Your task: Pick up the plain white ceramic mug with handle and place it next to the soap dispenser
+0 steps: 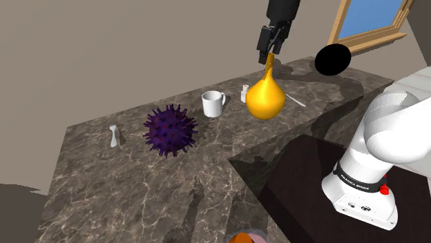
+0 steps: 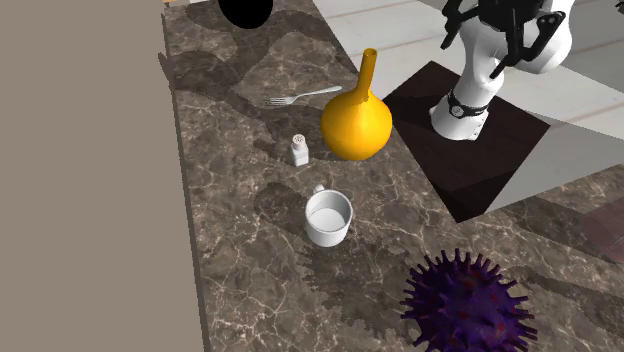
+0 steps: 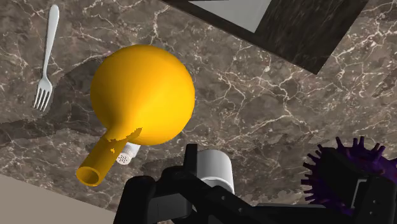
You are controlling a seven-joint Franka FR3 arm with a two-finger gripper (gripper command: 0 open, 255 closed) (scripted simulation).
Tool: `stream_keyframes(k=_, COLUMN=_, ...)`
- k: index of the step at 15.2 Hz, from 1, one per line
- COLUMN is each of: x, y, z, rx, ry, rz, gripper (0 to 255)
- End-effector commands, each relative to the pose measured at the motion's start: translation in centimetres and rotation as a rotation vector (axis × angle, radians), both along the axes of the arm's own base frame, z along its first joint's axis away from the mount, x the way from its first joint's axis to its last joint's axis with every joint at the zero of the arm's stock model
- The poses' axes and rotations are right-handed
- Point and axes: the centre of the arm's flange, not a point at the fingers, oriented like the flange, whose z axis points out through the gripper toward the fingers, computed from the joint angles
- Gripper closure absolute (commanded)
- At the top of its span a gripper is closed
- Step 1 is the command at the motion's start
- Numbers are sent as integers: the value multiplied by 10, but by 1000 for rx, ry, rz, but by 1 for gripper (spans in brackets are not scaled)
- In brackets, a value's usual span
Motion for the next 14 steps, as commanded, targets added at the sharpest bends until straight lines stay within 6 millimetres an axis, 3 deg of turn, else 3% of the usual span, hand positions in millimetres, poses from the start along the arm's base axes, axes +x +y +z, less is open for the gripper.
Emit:
stream_keyframes(k=1, x=0, y=0, z=0, rx=0, ry=0, rz=0, gripper=0)
stream_keyframes(k=14, x=141, y=-1, z=-104, rx=12, ry=38, rz=37, gripper=0)
